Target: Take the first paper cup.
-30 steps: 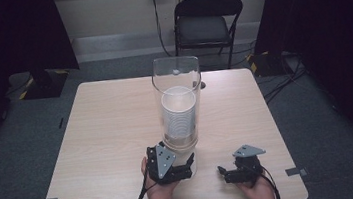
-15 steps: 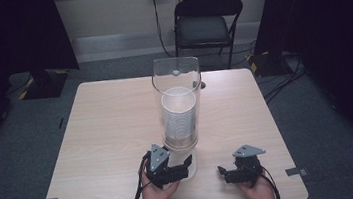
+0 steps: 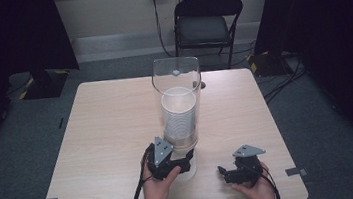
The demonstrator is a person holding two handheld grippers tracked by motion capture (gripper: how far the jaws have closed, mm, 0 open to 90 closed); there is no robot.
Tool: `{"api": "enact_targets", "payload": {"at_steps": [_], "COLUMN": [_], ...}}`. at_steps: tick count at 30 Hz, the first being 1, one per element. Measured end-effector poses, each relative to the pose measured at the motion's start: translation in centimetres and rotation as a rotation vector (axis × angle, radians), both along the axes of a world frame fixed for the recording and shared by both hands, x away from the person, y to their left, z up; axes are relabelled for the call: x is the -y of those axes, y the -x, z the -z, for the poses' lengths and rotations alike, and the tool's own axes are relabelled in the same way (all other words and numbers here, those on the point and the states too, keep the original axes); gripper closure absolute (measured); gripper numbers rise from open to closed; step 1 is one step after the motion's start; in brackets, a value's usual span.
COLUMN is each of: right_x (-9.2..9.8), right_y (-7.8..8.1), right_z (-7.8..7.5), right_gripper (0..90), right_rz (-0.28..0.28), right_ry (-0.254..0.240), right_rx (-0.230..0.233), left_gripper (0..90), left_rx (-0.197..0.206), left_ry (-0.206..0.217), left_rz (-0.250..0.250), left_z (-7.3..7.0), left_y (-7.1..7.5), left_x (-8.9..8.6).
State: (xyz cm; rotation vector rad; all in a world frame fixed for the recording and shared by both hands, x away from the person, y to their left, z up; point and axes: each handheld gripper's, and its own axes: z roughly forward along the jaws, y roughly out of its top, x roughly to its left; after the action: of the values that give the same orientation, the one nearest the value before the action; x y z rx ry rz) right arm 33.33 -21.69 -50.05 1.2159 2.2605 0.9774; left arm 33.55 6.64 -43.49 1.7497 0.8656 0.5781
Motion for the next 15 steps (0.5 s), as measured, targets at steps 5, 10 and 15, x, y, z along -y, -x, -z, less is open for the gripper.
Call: {"api": "enact_targets", "payload": {"at_steps": [5,10,15], "right_x": [-0.01,0.01,0.01], "right_y": [0.02,0.03,0.03], "right_z": [0.00,0.01,0.01], "right_gripper": [12.5,12.5,12.4], "right_rz": [0.003,0.003,0.003], "right_ry": [0.000,0.000,0.000], "right_rx": [0.000,0.001,0.001], "left_gripper": [24.0,23.6,32.5], "left_rx": [0.021,0.038,0.048], "left_ry": [0.021,0.051,0.040], "left_rz": [-0.029,-0.021,0.003], "left_z": [-0.24,-0.52,-0.47], "left_y": [0.01,-0.01,-0.01], "left_x": [0.06,-0.08,0.11]}}
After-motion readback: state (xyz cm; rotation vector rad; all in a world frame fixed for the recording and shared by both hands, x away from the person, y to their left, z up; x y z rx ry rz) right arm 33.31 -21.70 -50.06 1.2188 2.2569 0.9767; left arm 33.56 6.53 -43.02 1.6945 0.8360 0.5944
